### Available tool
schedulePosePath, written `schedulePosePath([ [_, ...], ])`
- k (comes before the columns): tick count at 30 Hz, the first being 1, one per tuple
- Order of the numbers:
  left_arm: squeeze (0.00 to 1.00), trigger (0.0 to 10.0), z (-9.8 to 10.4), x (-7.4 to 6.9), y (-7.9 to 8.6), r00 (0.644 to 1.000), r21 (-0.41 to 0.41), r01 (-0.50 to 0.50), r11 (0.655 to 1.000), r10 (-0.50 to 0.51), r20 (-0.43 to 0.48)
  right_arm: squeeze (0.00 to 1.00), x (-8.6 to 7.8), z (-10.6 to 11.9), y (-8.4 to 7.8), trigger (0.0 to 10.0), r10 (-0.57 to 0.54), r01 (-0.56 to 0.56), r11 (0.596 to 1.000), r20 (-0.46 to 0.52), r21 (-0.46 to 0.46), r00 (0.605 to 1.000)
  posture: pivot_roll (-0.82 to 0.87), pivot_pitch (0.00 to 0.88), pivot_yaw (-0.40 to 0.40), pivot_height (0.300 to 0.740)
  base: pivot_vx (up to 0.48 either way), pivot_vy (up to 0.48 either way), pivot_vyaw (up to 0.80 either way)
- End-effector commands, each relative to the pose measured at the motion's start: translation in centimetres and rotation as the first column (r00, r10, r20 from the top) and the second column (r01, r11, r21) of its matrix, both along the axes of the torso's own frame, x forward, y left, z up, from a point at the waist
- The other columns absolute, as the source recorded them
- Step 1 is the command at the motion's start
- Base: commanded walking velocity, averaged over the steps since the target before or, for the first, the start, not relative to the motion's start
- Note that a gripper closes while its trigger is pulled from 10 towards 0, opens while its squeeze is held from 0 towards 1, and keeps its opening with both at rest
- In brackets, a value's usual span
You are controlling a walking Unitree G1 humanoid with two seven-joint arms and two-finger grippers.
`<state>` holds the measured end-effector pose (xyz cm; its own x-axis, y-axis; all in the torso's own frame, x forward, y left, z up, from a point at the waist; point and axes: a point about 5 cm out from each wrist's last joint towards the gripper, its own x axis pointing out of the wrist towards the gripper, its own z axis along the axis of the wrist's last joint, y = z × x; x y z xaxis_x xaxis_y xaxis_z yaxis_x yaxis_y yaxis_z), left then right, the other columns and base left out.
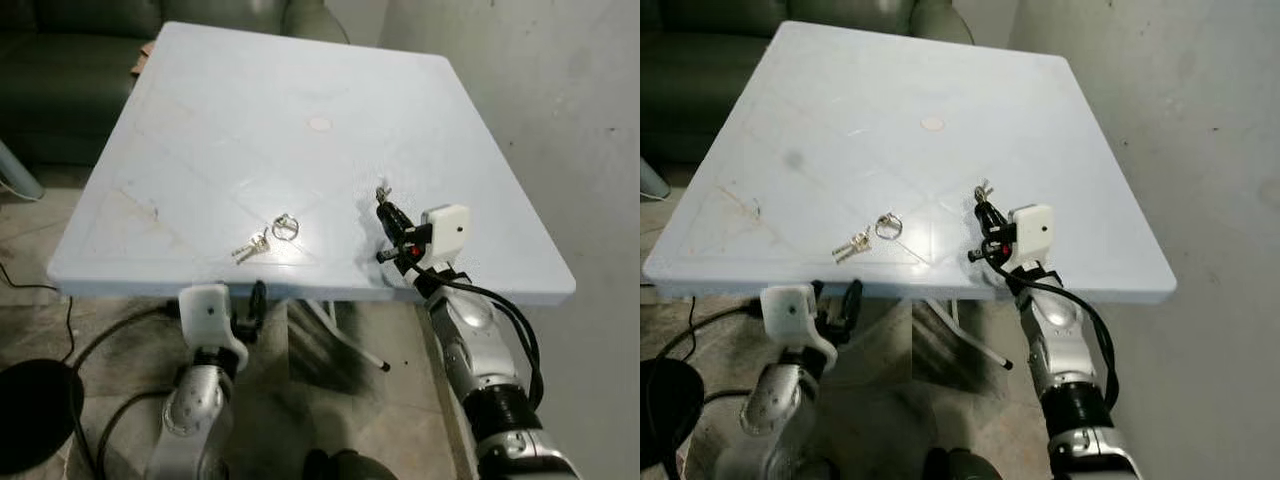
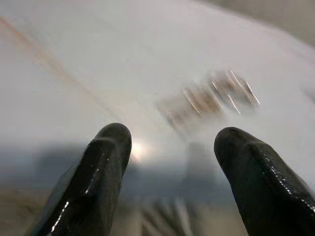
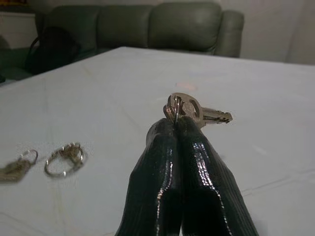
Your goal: Hang keys on a hook
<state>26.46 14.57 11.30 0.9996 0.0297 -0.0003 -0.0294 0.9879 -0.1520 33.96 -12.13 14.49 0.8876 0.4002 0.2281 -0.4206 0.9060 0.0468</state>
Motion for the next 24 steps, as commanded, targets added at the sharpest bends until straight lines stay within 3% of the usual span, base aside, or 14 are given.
schedulePosePath([
  [1,0.0,10.0,0.7,0.0,1.2,0.998,0.004,-0.057,0.998,0.057,0.033,0.0,0.0,0.3,-0.6,2.1,-0.024,0.024,1.0,0.006,0.015,1.0,0.0,0.077,-0.105,0.728,0.0,0.0,0.0],
  [2,0.0,10.0,1.2,0.8,1.4,0.997,0.007,-0.054,0.999,0.054,0.053,0.0,-0.1,0.3,-0.5,10.0,-0.017,0.017,1.0,0.005,-0.006,1.0,-0.02,0.069,-0.103,0.728,0.0,0.0,0.0],
  [6,0.0,10.0,2.0,2.2,1.6,0.996,0.002,-0.043,0.999,0.043,0.082,0.0,-0.4,0.1,-0.2,10.0,0.027,-0.027,0.997,-0.006,-0.073,1.0,-0.03,0.084,-0.113,0.728,0.0,0.0,0.0],
  [7,0.0,10.0,2.0,2.3,1.2,0.996,0.001,-0.027,1.0,0.027,0.083,0.0,-0.8,-0.3,0.0,10.0,0.096,-0.096,0.983,-0.007,-0.158,0.995,-0.03,0.099,-0.118,0.728,0.0,0.0,0.0],
  [8,0.0,10.0,1.9,2.2,1.1,0.996,0.007,-0.023,1.0,0.022,0.085,0.0,-1.0,-0.5,0.0,10.0,0.116,-0.116,0.975,-0.011,-0.187,0.993,-0.03,0.107,-0.123,0.728,0.0,0.0,0.0],
  [13,0.0,10.0,-0.1,-0.1,0.8,0.998,-0.009,-0.061,0.998,0.061,0.031,0.0,-1.9,-1.4,-0.6,10.0,0.15,-0.159,0.966,-0.057,-0.204,0.987,-0.03,0.141,-0.151,0.728,0.0,0.0,0.0],
  [19,0.0,10.0,-0.5,-2.5,0.8,0.998,-0.008,-0.058,0.998,0.059,0.036,0.0,-2.6,-2.1,-1.2,10.0,0.105,-0.118,0.974,-0.072,-0.192,0.992,-0.01,0.151,-0.161,0.728,0.0,0.0,0.0],
  [24,0.0,10.0,0.4,-2.8,1.4,0.995,-0.015,-0.075,0.997,0.076,0.07,0.0,-2.9,-2.1,-1.4,10.0,0.079,-0.09,0.981,-0.073,-0.17,0.994,-0.01,0.146,-0.158,0.728,0.0,0.0,0.0],
])
